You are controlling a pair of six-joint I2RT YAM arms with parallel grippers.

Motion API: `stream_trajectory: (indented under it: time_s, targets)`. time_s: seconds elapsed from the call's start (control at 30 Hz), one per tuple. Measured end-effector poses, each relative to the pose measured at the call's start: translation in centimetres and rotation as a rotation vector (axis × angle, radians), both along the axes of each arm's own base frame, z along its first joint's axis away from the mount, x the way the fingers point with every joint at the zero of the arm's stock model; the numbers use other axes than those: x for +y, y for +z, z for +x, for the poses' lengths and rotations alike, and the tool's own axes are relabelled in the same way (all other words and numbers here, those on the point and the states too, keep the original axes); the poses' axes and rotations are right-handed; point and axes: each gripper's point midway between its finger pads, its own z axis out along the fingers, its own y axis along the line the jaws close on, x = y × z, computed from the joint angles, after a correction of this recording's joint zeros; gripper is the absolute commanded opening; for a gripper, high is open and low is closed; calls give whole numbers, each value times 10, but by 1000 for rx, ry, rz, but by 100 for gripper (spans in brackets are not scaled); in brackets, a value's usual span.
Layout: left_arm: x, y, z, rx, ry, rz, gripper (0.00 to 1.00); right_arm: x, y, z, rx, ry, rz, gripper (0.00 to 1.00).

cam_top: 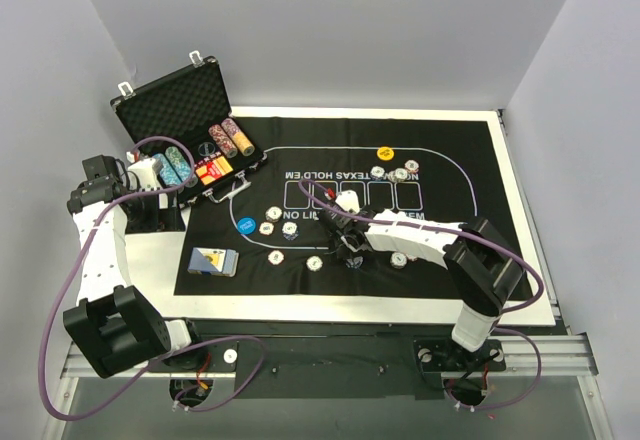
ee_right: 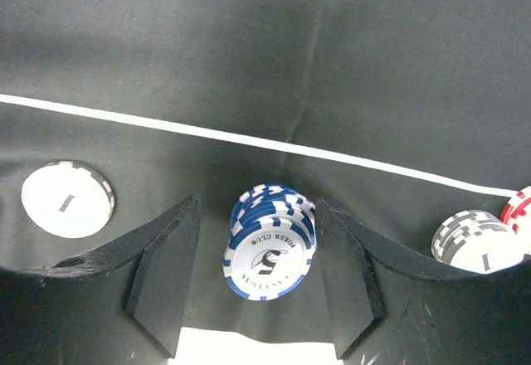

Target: Distribute texas hold em gaming equipment

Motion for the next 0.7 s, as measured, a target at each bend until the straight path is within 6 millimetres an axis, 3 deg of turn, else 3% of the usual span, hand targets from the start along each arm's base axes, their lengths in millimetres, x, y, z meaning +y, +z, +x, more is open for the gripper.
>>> stream_trajectory:
  time_s: [0.43, 0.7]
  targets:
    - [0, 0, 0, 0, -1, 1, 97, -13, -4, -3, 12, 9, -51, 54]
    - [-1, -5, -3, 14, -2, -4, 97, -13, -14, -5, 32, 6, -48, 42]
